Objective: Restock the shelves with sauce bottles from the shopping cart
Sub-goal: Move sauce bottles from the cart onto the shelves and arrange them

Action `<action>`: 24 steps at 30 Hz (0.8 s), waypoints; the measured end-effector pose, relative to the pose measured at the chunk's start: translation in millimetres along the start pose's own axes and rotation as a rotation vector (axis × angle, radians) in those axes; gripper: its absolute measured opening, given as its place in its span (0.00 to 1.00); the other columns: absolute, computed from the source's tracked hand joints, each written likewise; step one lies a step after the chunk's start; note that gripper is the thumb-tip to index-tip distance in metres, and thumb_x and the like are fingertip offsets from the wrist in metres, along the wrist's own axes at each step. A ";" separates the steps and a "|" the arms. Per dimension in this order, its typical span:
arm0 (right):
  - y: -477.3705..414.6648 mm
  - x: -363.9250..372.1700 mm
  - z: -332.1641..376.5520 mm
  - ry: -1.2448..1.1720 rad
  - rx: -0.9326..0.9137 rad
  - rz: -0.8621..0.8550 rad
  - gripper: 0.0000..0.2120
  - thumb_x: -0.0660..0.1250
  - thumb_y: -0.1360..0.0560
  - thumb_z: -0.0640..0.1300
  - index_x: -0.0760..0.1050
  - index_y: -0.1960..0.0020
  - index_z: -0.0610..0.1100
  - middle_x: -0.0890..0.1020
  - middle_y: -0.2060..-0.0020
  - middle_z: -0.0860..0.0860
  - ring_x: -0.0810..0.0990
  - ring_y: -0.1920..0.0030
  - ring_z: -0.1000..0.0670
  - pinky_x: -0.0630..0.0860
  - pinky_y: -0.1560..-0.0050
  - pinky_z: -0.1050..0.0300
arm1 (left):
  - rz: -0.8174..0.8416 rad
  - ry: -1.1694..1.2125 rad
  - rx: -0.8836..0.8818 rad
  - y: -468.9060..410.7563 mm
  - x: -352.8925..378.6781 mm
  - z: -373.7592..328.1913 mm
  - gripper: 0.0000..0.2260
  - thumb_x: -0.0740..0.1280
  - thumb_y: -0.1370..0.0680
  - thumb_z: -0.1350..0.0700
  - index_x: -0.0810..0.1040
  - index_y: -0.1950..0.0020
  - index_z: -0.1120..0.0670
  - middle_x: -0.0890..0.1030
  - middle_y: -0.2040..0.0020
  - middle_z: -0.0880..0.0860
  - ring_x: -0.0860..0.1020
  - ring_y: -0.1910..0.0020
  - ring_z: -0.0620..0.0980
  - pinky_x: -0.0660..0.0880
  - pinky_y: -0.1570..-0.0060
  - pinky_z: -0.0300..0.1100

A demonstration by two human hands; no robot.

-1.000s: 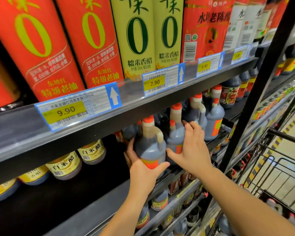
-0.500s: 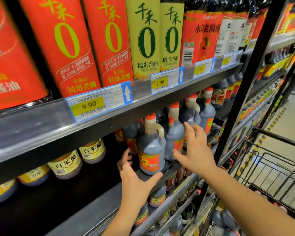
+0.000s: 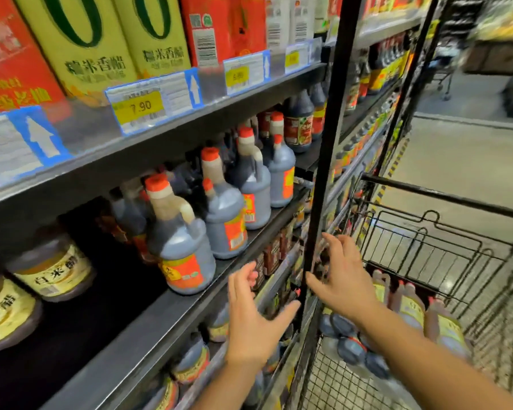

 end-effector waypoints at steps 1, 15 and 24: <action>4.1 1.5 -18.4 -0.001 0.033 0.005 0.38 0.67 0.29 0.60 0.56 0.26 0.46 0.62 0.37 0.49 0.66 0.36 0.46 0.74 0.49 0.53 | 0.033 -0.011 -0.001 -2.4 16.8 2.4 0.35 0.75 0.35 0.40 0.58 0.36 0.33 0.64 0.40 0.37 0.66 0.38 0.34 0.65 0.43 0.27; 73.4 33.9 -308.6 -0.007 0.605 0.181 0.41 0.69 0.29 0.57 0.55 0.24 0.43 0.64 0.29 0.45 0.63 0.29 0.42 0.69 0.37 0.48 | 0.503 -0.164 -0.207 -38.0 268.3 73.2 0.37 0.75 0.31 0.44 0.63 0.26 0.48 0.66 0.36 0.44 0.69 0.39 0.41 0.66 0.46 0.27; 115.1 84.3 -439.3 -0.169 1.057 0.277 0.42 0.66 0.26 0.59 0.52 0.24 0.40 0.64 0.30 0.40 0.64 0.30 0.39 0.68 0.34 0.46 | 0.761 -0.351 -0.280 -42.2 409.2 117.6 0.38 0.74 0.29 0.45 0.60 0.25 0.52 0.66 0.32 0.51 0.66 0.32 0.52 0.64 0.42 0.40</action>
Point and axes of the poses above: each hand's wrist, its own y-axis away from the middle knuckle, its own x-axis out of the palm, z = x × y, the point moved 7 cm from there along -y, towards the middle knuckle
